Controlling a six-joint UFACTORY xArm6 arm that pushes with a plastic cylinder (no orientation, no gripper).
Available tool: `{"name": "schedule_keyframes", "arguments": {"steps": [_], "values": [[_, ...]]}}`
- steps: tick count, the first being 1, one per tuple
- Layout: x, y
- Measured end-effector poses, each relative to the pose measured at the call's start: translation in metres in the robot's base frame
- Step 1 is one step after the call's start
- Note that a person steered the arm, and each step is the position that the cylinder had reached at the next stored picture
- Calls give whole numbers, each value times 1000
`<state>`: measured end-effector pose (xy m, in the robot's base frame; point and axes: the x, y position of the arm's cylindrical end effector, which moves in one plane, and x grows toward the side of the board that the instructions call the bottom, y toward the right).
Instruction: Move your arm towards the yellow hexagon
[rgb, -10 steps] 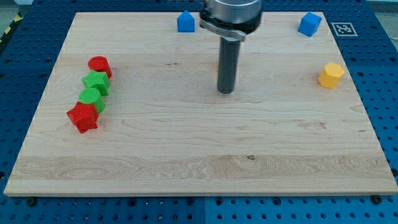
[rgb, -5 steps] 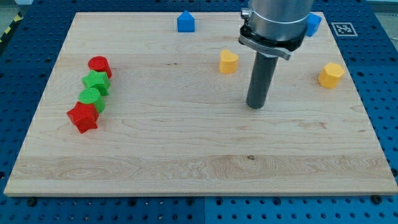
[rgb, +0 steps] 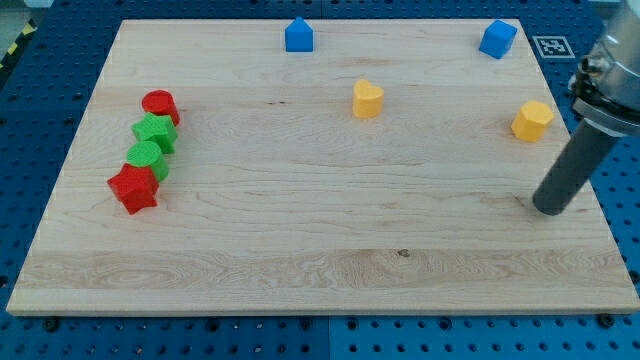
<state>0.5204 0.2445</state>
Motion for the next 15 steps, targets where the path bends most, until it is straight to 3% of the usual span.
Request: {"name": "schedule_keyframes", "arguments": {"steps": [3,4,5,10,11,14,15], "values": [[29,82],[24,89],[-15,92],[-70,92],[-102,90],[-111,29],[-119,34]]}}
